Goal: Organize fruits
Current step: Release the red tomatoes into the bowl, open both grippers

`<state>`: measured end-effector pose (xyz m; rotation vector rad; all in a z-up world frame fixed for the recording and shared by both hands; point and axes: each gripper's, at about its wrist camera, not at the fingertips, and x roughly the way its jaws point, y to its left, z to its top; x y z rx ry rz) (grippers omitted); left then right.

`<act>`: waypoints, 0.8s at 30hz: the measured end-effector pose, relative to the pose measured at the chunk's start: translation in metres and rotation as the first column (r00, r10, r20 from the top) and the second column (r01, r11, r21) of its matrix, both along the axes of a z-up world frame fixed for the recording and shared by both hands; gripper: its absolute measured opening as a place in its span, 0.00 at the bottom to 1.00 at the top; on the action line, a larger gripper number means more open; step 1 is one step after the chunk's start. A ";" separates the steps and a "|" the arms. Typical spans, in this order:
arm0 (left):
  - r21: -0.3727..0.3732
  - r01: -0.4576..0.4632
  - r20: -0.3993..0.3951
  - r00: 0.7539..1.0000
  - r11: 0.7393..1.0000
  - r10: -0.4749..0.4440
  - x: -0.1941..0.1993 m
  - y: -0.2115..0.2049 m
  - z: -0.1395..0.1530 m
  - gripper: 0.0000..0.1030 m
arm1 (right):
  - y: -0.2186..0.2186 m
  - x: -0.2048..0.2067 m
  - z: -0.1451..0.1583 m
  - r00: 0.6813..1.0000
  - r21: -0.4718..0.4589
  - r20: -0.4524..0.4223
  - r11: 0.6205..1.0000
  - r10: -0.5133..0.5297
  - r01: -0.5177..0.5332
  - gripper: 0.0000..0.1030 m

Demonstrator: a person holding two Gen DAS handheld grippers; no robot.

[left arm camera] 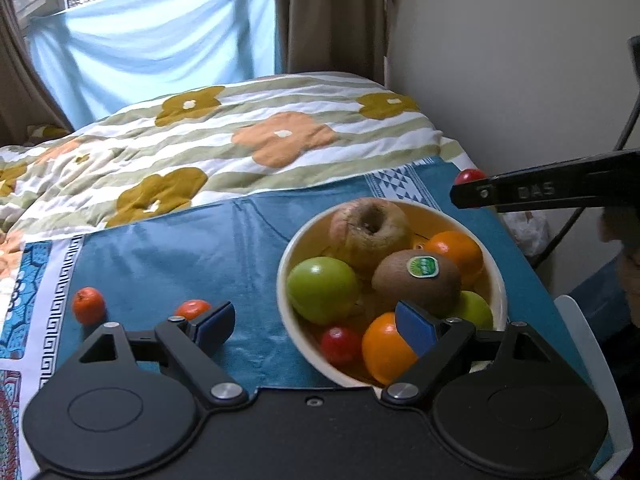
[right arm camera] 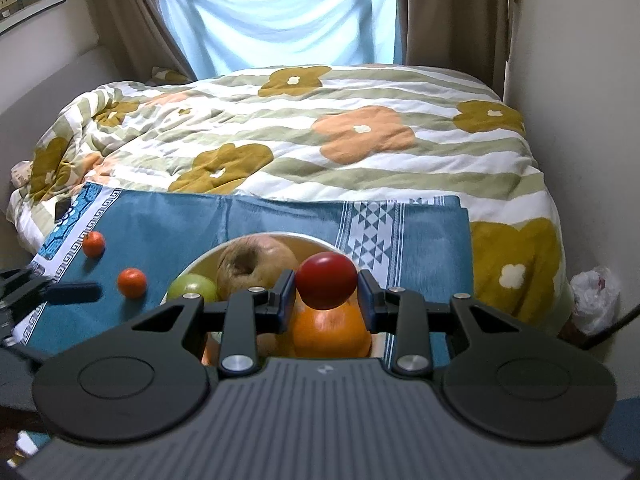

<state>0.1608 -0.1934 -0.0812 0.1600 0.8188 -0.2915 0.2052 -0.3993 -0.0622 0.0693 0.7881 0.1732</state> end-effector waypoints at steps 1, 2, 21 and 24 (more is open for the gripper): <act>-0.001 -0.007 0.000 1.000 1.000 0.007 0.000 0.002 0.001 0.88 | -0.001 0.005 -0.003 1.000 0.003 -0.003 1.000 0.006 -0.006 0.47; -0.002 -0.013 0.000 1.000 1.000 0.013 0.001 0.003 0.001 0.88 | -0.001 0.009 -0.006 1.000 0.006 -0.004 1.000 0.009 -0.009 0.47; -0.003 -0.104 0.015 0.994 0.995 0.104 -0.008 0.018 0.009 0.92 | -0.011 0.022 -0.018 1.000 0.040 0.019 0.999 0.021 -0.022 0.93; -0.006 -0.122 0.028 0.992 0.992 0.122 -0.013 0.021 0.017 0.92 | -0.012 0.016 -0.012 1.000 0.045 0.019 0.999 0.016 -0.016 0.93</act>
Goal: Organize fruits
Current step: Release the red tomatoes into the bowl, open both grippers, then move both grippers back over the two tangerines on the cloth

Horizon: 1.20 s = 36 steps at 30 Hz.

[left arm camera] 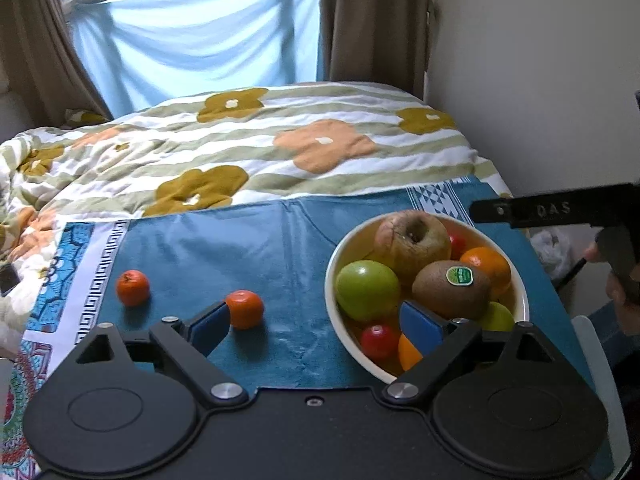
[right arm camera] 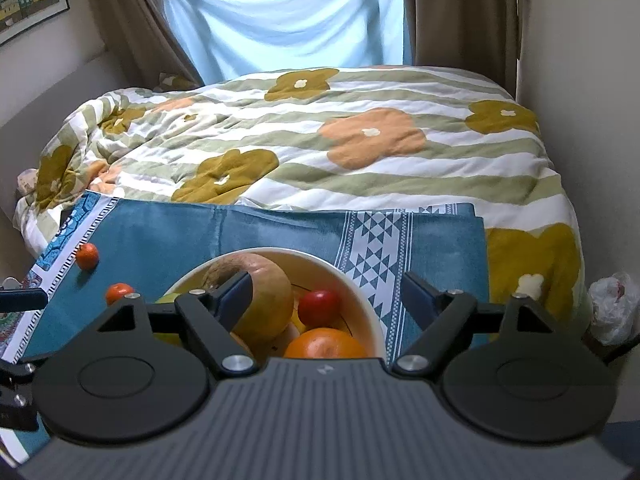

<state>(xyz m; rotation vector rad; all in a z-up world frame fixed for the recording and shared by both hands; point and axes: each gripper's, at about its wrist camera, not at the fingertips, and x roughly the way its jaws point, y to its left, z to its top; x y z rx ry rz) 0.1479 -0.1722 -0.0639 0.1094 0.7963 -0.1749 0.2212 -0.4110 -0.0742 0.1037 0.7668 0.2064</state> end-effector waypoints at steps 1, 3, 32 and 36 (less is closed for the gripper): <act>-0.002 -0.005 0.009 1.000 1.000 0.005 -0.002 0.001 0.004 0.92 | 0.000 -0.003 0.003 1.000 -0.003 0.001 1.000 -0.001 0.001 0.93; -0.007 -0.012 0.029 0.999 1.000 0.013 -0.006 0.004 0.012 0.92 | -0.001 -0.009 0.011 1.000 -0.006 0.005 1.000 -0.004 0.004 0.93; 0.021 -0.113 0.052 0.992 0.993 0.111 -0.007 0.167 0.065 1.00 | 0.149 -0.075 0.072 0.999 0.082 -0.034 0.996 -0.022 0.025 1.00; 0.035 -0.048 0.017 0.999 0.998 0.048 0.018 0.188 0.052 1.00 | 0.169 -0.071 0.058 0.994 0.107 -0.081 0.990 -0.080 0.088 1.00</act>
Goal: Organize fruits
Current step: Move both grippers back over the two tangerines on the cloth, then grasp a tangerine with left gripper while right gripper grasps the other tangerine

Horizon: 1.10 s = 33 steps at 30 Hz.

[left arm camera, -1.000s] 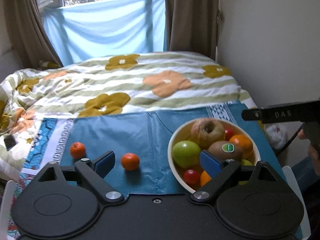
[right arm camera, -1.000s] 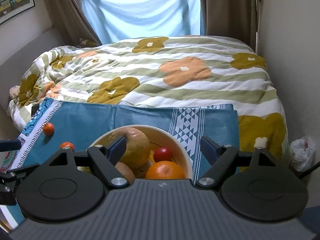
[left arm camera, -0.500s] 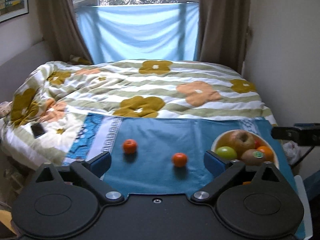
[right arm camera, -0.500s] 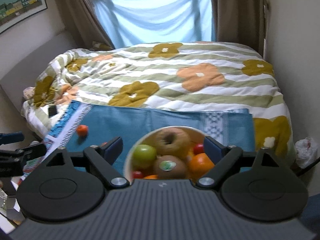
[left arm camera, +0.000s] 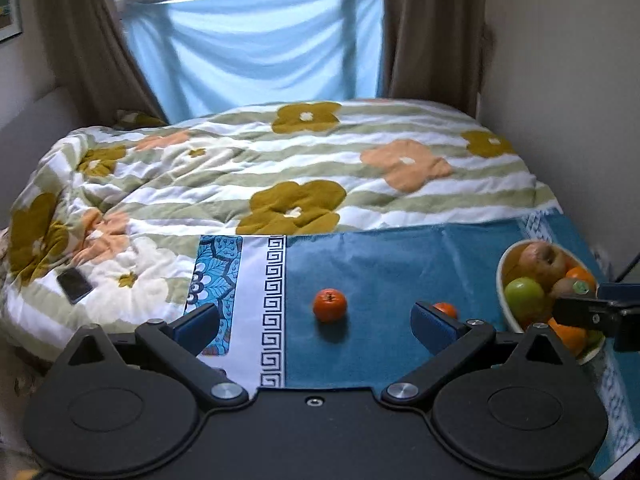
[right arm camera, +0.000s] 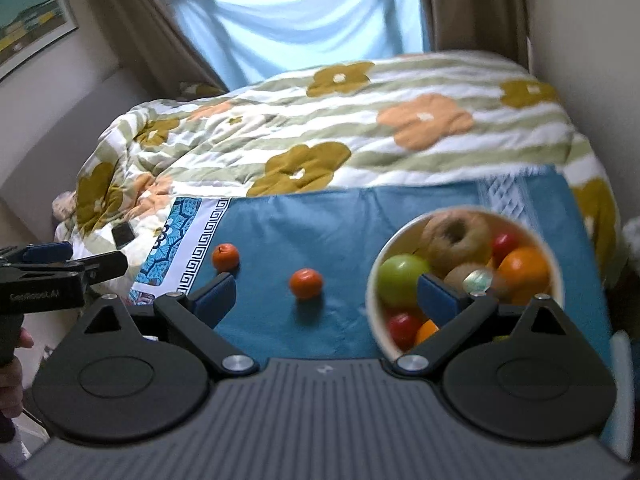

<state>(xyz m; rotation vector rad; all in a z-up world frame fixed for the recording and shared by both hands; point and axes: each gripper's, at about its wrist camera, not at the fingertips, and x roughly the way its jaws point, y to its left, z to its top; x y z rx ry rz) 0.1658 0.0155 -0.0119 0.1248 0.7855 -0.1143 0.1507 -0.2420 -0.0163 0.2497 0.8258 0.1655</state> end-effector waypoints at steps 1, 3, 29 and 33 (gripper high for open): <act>0.002 0.013 -0.006 1.000 1.000 -0.013 0.006 0.004 -0.003 1.00 | 0.006 0.002 -0.004 1.000 -0.005 -0.010 1.000 -0.011 0.011 1.00; 0.004 0.045 -0.024 0.999 0.999 -0.045 0.020 0.013 -0.012 0.99 | 0.018 0.006 -0.012 0.999 -0.018 -0.027 0.999 -0.033 0.032 1.00; -0.075 0.378 -0.240 0.892 0.923 -0.384 0.127 0.008 -0.126 0.57 | 0.087 0.068 -0.093 0.961 -0.131 -0.181 0.974 -0.207 0.186 0.83; -0.092 0.377 -0.240 0.890 0.922 -0.388 0.133 0.009 -0.131 0.42 | 0.089 0.075 -0.097 0.960 -0.138 -0.183 0.973 -0.210 0.187 0.78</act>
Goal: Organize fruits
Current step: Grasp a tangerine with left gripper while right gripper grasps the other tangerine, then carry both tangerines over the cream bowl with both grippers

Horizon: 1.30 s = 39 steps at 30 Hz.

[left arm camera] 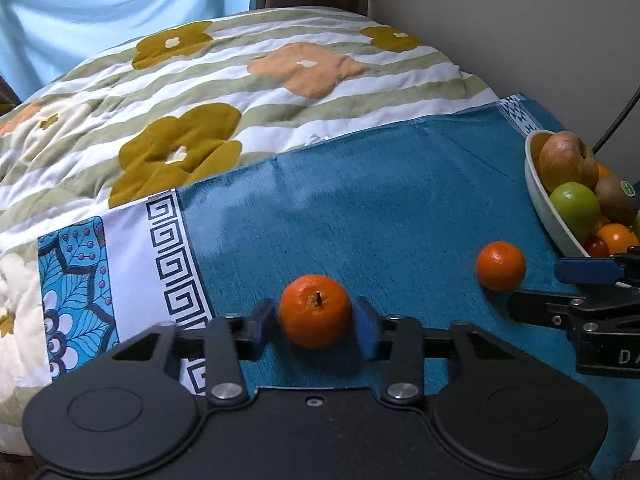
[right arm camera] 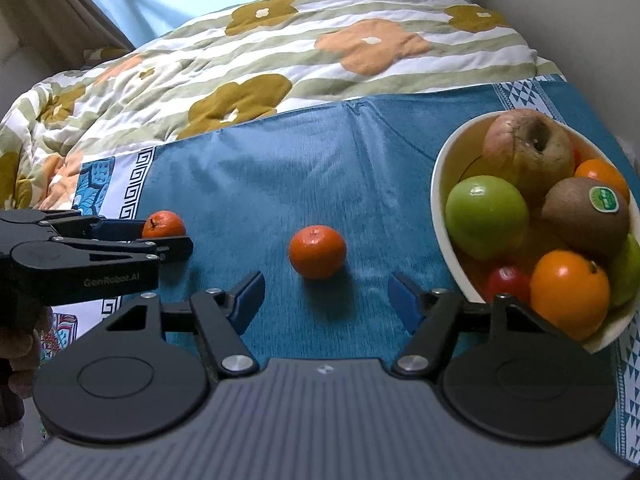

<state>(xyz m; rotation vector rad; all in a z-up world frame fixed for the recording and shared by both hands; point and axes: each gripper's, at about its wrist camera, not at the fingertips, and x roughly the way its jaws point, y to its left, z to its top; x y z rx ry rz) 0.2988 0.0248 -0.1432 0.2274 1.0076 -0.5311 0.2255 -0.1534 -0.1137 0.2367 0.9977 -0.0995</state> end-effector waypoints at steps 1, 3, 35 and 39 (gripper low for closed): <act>-0.006 -0.003 -0.001 1.000 1.000 0.003 0.000 0.001 0.000 0.41 | 0.001 0.002 -0.001 1.000 -0.002 -0.002 1.000 0.002 -0.002 0.76; -0.008 -0.001 -0.003 1.000 1.000 0.001 0.001 0.001 0.001 0.41 | 0.002 0.007 -0.003 1.000 -0.007 -0.003 1.000 0.006 -0.006 0.75; -0.036 -0.147 0.148 0.977 0.989 0.150 -0.054 0.029 0.070 0.40 | -0.009 -0.002 0.026 0.996 -0.001 0.082 0.999 0.041 -0.041 0.50; -0.057 -0.166 0.168 0.970 0.984 0.173 -0.070 0.016 0.088 0.40 | -0.021 -0.015 0.041 0.992 0.007 0.110 0.998 0.057 -0.058 0.50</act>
